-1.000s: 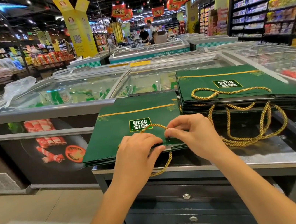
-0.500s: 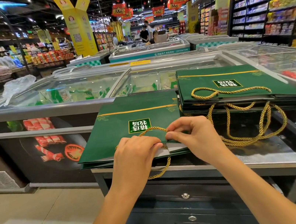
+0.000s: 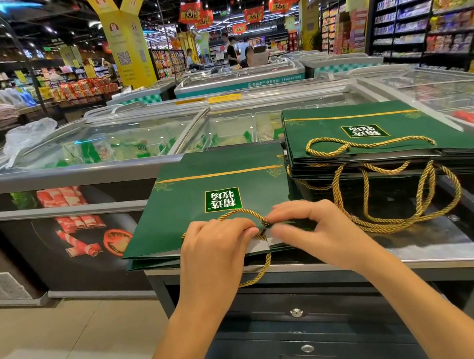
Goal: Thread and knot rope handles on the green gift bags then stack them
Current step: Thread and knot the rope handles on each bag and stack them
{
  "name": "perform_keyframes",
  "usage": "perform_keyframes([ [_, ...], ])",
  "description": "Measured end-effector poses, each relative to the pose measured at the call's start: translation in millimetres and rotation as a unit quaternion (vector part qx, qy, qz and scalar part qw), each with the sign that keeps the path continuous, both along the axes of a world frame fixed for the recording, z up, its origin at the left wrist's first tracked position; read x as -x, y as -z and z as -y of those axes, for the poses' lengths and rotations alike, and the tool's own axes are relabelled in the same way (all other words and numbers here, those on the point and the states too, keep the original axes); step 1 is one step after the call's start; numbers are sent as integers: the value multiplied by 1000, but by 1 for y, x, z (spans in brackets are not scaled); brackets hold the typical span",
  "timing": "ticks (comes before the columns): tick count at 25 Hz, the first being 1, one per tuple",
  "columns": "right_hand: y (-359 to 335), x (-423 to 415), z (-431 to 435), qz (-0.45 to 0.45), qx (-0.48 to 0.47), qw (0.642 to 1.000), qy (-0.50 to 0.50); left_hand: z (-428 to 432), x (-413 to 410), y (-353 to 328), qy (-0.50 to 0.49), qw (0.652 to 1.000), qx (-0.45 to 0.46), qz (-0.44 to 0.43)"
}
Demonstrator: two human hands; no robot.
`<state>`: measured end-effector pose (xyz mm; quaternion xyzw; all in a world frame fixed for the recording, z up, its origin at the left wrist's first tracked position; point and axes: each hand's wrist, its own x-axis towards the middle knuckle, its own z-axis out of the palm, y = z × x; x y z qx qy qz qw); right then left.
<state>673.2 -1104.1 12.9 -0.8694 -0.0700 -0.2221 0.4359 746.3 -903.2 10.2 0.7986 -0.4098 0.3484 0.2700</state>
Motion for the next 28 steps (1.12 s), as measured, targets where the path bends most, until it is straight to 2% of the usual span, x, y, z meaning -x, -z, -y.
perform_keyframes([
  [3,3,4,3,12,6,1000,-2,3,5,2,-14,999,43,7],
  [8,6,4,1,42,0,999,-14,4,12,23,-38,994,64,83],
  [15,8,4,3,37,22,999,-19,22,27,29,-129,990,58,-12],
  [22,8,5,3,43,13,999,-24,29,30,27,-110,987,119,-22],
  [28,9,5,4,44,13,999,-15,11,34,34,0,990,141,-30],
])
